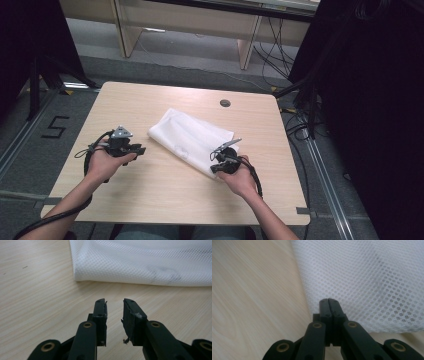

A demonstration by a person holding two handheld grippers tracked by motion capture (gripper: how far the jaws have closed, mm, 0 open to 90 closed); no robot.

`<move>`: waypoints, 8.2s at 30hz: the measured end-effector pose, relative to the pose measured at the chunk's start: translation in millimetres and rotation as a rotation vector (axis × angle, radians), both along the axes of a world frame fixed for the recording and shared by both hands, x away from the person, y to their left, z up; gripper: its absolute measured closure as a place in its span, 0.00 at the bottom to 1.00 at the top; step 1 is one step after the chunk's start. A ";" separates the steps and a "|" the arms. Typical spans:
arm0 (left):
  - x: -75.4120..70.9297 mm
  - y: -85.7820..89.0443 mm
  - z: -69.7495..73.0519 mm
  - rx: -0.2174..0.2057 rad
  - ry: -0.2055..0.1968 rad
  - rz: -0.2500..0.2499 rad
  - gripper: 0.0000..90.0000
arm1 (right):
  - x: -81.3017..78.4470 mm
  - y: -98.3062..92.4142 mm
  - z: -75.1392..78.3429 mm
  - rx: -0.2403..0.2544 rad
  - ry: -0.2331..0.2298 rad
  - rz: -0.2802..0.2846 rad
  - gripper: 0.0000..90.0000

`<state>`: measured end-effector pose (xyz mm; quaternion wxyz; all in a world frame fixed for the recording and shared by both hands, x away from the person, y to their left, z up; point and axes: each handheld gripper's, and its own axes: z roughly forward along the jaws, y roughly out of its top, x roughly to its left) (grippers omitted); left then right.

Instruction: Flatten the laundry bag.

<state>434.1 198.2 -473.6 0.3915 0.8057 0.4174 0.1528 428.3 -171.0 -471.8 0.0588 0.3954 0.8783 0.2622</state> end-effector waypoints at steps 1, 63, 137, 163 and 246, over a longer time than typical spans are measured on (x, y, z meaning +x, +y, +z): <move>-0.5 -2.3 -1.2 -0.025 0.000 0.017 0.77 | -0.7 -3.6 -0.6 -0.017 0.026 -0.031 1.00; -32.1 -111.0 2.5 0.120 0.039 -0.372 0.84 | 50.8 -40.1 21.6 -0.113 0.005 -0.118 0.49; -12.5 -156.0 -25.4 0.192 0.103 -0.382 1.00 | 5.3 5.7 109.2 0.012 -0.141 0.094 0.99; -7.3 -145.8 -23.2 0.159 0.041 -0.295 1.00 | 3.7 0.0 115.2 -0.019 -0.215 0.095 0.99; -52.5 11.6 0.5 0.038 -0.018 -0.019 0.90 | -86.7 17.4 26.6 -0.076 0.023 0.329 0.97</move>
